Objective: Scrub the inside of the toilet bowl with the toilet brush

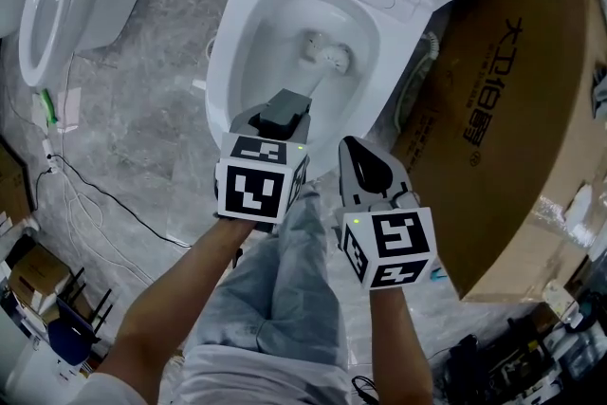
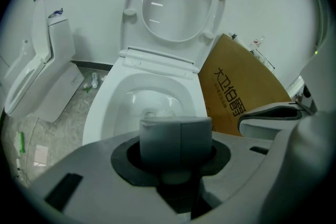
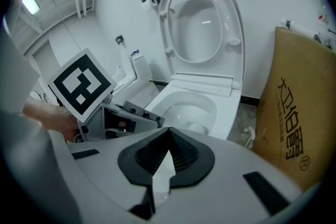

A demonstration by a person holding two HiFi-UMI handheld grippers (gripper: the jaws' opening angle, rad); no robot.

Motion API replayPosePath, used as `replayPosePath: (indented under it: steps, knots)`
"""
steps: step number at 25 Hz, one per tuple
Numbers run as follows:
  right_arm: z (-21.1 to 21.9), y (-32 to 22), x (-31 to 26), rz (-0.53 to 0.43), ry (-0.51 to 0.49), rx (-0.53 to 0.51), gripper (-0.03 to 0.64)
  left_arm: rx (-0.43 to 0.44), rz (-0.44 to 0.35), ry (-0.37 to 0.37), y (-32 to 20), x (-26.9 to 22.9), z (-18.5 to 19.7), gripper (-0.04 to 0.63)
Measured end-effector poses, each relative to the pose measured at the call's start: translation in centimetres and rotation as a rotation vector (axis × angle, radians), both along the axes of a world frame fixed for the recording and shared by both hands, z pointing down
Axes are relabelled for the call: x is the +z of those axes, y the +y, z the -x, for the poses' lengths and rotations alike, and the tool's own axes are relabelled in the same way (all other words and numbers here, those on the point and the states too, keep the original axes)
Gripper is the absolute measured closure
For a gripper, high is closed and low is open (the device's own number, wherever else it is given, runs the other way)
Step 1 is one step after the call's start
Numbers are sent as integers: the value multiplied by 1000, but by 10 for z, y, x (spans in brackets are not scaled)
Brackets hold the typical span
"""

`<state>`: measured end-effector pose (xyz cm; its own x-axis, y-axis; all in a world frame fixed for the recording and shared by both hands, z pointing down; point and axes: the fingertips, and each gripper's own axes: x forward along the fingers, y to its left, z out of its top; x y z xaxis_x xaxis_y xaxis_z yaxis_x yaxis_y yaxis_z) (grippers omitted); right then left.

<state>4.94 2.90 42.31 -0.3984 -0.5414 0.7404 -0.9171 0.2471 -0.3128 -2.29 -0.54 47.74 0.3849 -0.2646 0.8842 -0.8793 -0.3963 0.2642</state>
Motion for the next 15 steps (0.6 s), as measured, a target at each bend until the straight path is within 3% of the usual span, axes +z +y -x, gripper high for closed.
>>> replayPosePath:
  steps: [15]
  knots:
    - [-7,-11,11,16,13,-13,618,31,-41,-43,-31,16,2,439]
